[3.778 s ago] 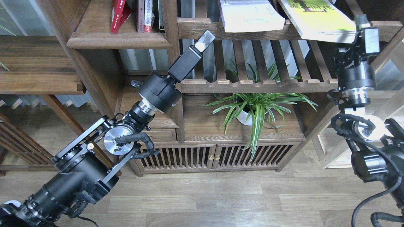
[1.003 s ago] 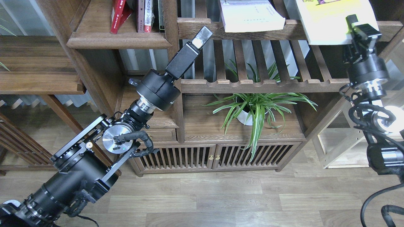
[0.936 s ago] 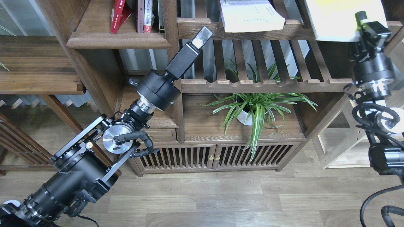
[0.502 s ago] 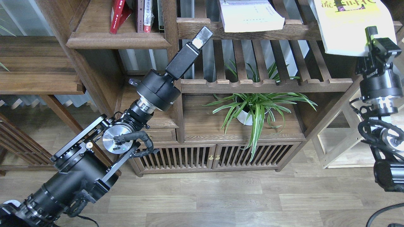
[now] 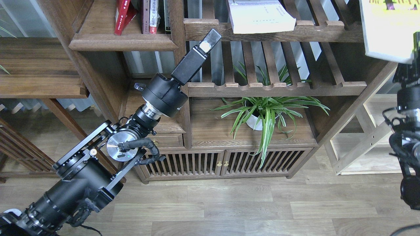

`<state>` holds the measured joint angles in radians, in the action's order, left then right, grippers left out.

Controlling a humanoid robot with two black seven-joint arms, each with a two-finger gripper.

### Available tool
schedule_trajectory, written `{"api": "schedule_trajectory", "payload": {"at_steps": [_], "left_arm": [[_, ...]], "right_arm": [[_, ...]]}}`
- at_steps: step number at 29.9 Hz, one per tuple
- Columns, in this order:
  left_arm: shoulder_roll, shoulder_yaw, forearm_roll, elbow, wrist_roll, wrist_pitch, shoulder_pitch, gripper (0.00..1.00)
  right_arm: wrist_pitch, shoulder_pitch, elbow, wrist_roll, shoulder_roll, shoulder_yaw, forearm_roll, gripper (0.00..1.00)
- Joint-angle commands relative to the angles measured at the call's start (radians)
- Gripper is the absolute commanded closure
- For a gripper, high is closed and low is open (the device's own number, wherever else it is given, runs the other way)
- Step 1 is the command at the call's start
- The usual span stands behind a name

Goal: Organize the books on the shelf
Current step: 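Pull the yellow-green book down off the top shelf with the right gripper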

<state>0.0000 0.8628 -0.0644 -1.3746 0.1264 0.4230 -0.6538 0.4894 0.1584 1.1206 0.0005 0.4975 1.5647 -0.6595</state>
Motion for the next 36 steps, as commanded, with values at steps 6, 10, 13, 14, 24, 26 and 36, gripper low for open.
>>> {"api": "schedule_trajectory", "payload": {"at_steps": [6,10,13,14,24,26,36], "left_arm": [[0.000,-0.005,0.000,0.012,0.001,0.031,0.000,0.01],[0.000,-0.008,0.000,0.017,0.006,0.033,0.002,0.01],[0.000,-0.011,0.000,0.017,0.006,0.045,0.005,0.01],[0.000,-0.016,0.000,0.019,0.006,0.052,0.006,0.01],[0.000,-0.074,0.029,0.066,0.007,0.066,0.048,0.01],[0.000,-0.100,0.054,0.071,0.009,0.066,0.060,0.01],[0.000,-0.202,0.107,0.089,0.004,0.066,0.134,0.01]], "right_arm": [[-0.001,-0.019,0.014,0.055,0.004,0.015,0.001,0.97],[-0.001,-0.049,0.036,0.052,0.009,0.015,0.008,0.97],[-0.001,-0.086,0.038,0.052,0.001,0.008,0.011,0.97],[-0.001,-0.101,0.038,0.052,-0.004,0.002,0.012,0.97],[-0.001,-0.201,0.073,0.049,-0.053,-0.011,0.064,0.97],[-0.001,-0.214,0.074,0.047,-0.077,-0.029,0.087,0.97],[-0.001,-0.207,0.076,0.046,-0.126,-0.084,0.130,0.97]]}}
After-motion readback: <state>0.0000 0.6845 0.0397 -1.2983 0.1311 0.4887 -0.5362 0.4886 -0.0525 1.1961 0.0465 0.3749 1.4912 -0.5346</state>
